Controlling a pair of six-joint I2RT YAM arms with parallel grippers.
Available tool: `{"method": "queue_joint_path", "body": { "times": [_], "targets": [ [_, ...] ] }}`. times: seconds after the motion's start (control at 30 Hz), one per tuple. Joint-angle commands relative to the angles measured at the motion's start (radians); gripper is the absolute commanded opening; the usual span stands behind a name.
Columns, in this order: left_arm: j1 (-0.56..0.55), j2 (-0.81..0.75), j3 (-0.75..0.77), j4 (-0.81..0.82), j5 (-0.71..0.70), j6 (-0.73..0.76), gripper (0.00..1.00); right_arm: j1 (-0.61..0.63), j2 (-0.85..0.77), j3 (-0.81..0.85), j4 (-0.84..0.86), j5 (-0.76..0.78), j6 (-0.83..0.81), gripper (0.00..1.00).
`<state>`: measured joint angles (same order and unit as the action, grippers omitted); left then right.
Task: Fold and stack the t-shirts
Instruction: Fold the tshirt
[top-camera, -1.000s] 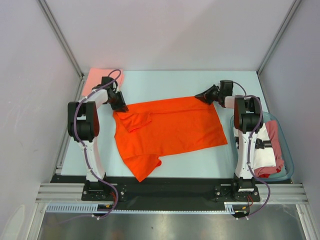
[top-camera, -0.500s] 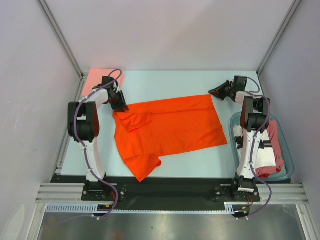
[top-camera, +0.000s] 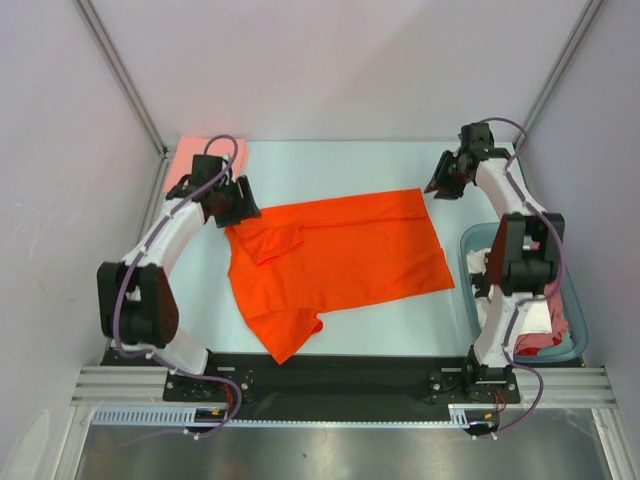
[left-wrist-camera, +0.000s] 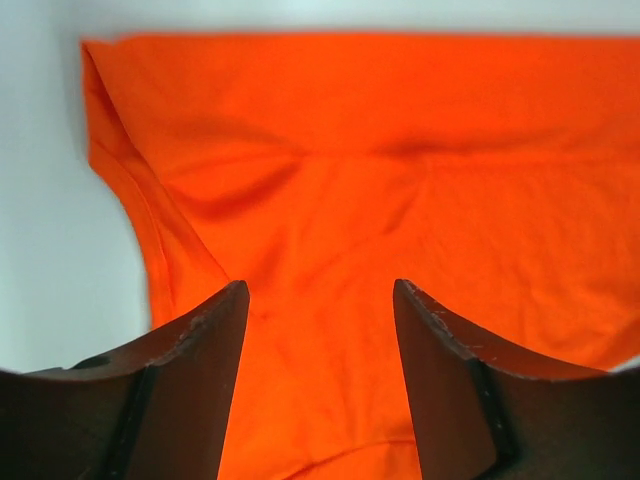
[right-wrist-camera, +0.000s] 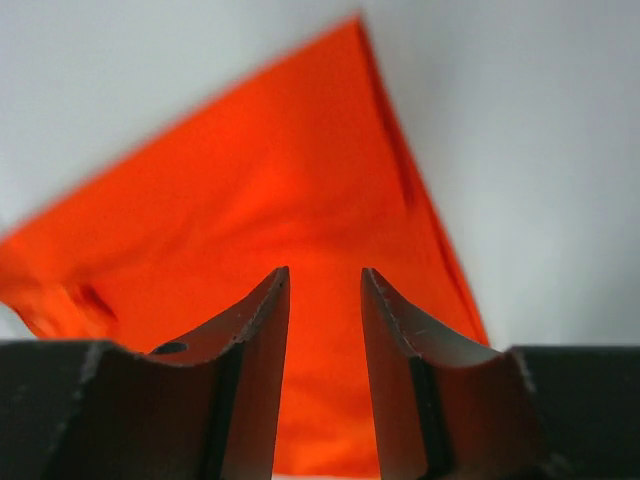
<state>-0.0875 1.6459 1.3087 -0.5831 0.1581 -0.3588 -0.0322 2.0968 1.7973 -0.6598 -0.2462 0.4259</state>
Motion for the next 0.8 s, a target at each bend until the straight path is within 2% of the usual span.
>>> {"method": "queue_joint_path", "body": {
  "times": [0.0,0.03,0.1,0.13,0.37,0.43,0.57,0.67,0.77],
  "targets": [
    [-0.044,-0.101,-0.126,-0.020,0.020,-0.035,0.65,0.084,-0.240,-0.200,-0.170,0.125,-0.159,0.40],
    [-0.072,-0.122,-0.176,-0.029,0.020,-0.043,0.63,0.098,-0.341,-0.330,-0.161,0.119,-0.161,0.41],
    [-0.098,-0.209,-0.241,-0.031,0.018,-0.071,0.60,0.132,-0.429,-0.441,-0.138,0.101,-0.147,0.42],
    [-0.124,-0.237,-0.312,-0.026,0.018,-0.112,0.58,0.140,-0.498,-0.552,-0.133,0.087,-0.141,0.42],
    [-0.279,-0.452,-0.554,-0.063,-0.054,-0.334,0.52,0.172,-0.768,-0.951,-0.057,0.038,-0.076,0.48],
    [-0.326,-0.498,-0.619,-0.080,-0.121,-0.408,0.52,0.178,-0.819,-1.016,-0.020,0.076,-0.043,0.48],
    [-0.392,-0.641,-0.713,-0.159,-0.140,-0.600,0.50,0.189,-0.879,-0.980,-0.070,0.176,0.036,0.51],
    [-0.477,-0.718,-0.753,-0.246,-0.267,-0.727,0.54,0.151,-0.876,-0.995,-0.058,0.163,0.089,0.54],
    [-0.488,-0.799,-0.790,-0.290,-0.324,-0.796,0.56,0.095,-0.868,-1.042,-0.035,0.139,0.144,0.54]
  ]
}}
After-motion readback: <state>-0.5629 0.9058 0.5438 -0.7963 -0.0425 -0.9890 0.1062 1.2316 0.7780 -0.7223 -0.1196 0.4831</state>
